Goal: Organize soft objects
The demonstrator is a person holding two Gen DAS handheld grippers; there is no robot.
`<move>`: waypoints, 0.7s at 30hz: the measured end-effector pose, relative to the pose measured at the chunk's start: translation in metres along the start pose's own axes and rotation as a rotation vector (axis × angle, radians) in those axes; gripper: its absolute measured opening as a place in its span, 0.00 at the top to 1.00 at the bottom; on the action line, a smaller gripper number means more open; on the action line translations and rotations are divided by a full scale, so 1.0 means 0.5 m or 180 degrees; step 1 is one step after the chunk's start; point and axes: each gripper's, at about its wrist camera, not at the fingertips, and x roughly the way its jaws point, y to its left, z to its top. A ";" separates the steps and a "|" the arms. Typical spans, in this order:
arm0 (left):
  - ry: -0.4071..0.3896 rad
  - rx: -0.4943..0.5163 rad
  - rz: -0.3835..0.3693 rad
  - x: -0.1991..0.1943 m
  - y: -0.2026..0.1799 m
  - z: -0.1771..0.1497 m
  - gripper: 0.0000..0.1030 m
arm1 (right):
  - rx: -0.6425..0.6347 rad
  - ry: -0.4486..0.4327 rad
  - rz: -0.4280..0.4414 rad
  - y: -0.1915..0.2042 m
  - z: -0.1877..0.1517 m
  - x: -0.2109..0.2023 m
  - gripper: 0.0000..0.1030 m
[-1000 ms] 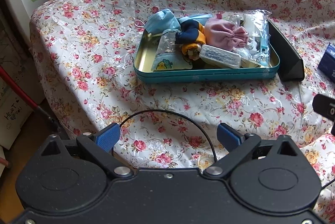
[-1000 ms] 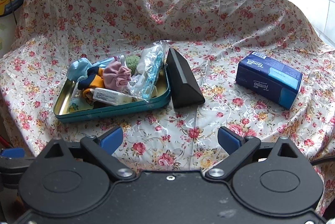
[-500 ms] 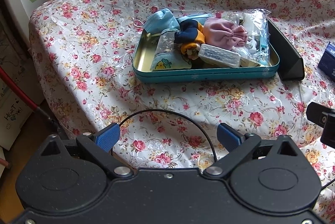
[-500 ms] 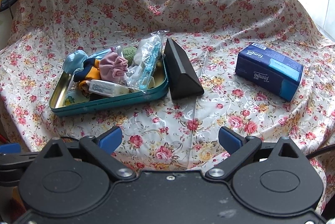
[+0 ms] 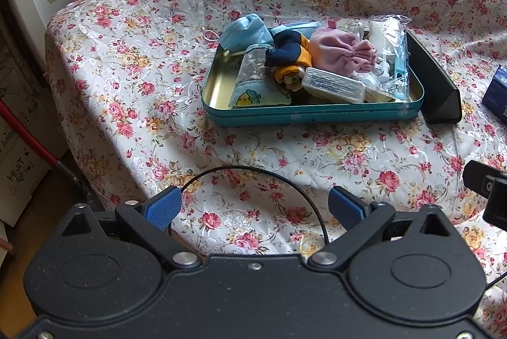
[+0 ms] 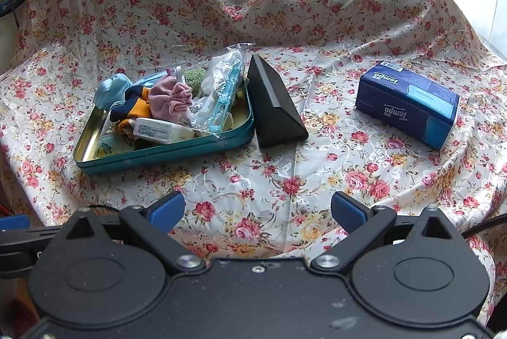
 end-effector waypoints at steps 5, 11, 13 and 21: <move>-0.0002 0.0005 -0.0004 0.001 0.000 0.000 0.06 | 0.0005 0.0003 0.0001 0.000 -0.001 0.002 0.03; 0.0002 0.0004 -0.0001 0.000 -0.001 0.000 0.06 | 0.0008 0.0018 -0.0003 0.002 -0.002 0.006 0.03; 0.0002 0.0002 0.0002 0.001 0.000 0.000 0.06 | 0.0008 0.0018 -0.0001 0.002 -0.001 0.006 0.03; 0.0006 0.0001 0.0006 0.002 -0.001 0.000 0.06 | 0.0016 0.0019 -0.0003 0.003 -0.001 0.007 0.02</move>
